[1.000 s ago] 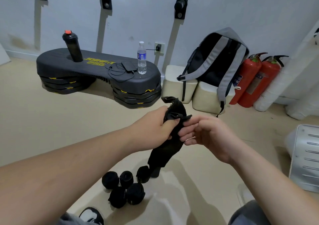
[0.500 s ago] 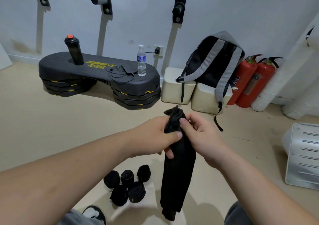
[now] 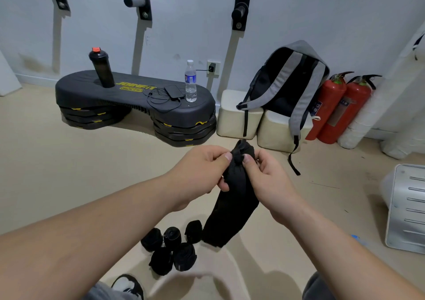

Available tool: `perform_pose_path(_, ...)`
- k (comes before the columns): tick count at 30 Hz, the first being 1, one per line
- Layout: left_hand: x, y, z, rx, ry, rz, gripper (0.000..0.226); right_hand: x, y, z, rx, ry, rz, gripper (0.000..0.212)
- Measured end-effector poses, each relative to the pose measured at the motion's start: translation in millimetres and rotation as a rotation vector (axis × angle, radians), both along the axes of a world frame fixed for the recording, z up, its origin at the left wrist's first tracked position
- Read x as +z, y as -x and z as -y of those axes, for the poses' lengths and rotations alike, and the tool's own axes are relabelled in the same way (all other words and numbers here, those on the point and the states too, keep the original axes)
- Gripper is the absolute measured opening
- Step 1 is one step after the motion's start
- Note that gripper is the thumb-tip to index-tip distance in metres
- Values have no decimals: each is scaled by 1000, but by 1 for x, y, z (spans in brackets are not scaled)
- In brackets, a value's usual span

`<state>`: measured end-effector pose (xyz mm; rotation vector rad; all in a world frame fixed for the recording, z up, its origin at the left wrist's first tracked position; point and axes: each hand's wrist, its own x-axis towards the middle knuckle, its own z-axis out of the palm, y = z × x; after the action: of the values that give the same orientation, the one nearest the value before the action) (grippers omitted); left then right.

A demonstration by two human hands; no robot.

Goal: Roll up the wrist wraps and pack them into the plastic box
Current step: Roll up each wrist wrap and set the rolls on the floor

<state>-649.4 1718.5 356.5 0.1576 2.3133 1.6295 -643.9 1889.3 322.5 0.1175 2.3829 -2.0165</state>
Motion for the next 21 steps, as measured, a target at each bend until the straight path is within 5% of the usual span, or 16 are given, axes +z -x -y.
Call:
perform_pose_path(6, 4, 2, -4, -55, -70, 55, 34, 1, 3, -1, -75, -20, -71, 14)
perform_pose_path(10, 7, 0, -2, -110, -25, 6, 16, 1, 3, 0, -72, 2, -29, 16)
perform_pose_path(16, 4, 1, -4, 4, 69, -68, 34, 7, 3, -4, 44, 88, 96, 13)
perform_pose_path(21, 2, 2, -3, -3, -91, -49, 33, 15, 0, -6, 83, 232, 183, 23)
